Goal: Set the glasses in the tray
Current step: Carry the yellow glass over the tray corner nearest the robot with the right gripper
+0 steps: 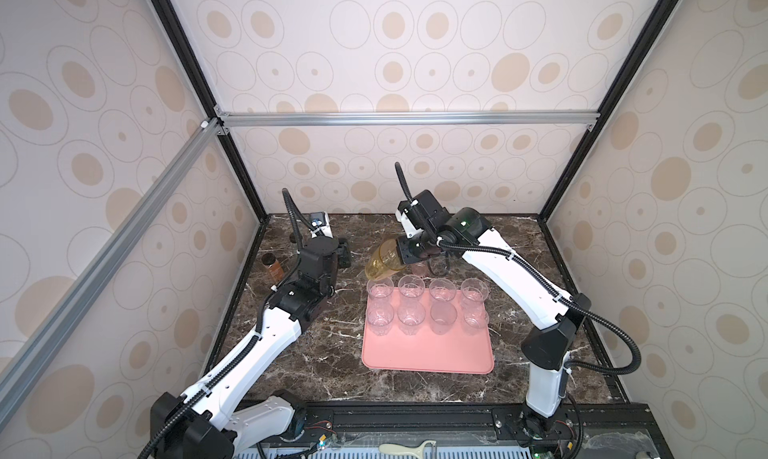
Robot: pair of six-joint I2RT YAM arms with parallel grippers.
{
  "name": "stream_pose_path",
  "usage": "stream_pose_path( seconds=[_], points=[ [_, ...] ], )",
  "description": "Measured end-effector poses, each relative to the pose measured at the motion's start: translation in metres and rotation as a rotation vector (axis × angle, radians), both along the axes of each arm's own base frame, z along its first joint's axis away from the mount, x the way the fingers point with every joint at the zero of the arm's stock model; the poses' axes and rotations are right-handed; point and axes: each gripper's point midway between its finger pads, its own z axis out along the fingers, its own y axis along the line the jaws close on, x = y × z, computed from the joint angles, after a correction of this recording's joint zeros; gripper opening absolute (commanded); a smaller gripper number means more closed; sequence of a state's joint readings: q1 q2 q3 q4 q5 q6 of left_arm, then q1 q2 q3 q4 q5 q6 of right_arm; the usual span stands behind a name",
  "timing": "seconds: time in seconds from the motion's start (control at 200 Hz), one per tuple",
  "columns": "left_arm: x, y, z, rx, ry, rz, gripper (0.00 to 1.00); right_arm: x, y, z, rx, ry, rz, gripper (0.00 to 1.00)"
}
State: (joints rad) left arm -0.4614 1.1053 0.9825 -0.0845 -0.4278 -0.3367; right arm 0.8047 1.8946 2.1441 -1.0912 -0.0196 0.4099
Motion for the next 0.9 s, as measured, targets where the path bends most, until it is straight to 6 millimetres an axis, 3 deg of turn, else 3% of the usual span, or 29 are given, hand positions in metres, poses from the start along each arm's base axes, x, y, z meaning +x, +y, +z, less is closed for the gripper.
stream_pose_path(
  seconds=[0.21,0.5,0.665,0.9],
  points=[
    [-0.020,0.018,-0.013,0.001,0.029,0.020,0.59,-0.060,0.029,-0.033,-0.066,0.099,0.142,0.00],
    [-0.034,0.025,-0.035,0.003,0.076,0.018,0.59,-0.124,0.028,-0.098,-0.262,0.205,0.237,0.00],
    [-0.036,0.024,-0.041,-0.005,0.087,0.010,0.59,-0.135,0.018,-0.123,-0.343,0.226,0.230,0.00],
    [-0.036,0.020,-0.048,-0.015,0.104,-0.009,0.59,-0.124,0.012,-0.133,-0.382,0.181,0.186,0.00]
  ],
)
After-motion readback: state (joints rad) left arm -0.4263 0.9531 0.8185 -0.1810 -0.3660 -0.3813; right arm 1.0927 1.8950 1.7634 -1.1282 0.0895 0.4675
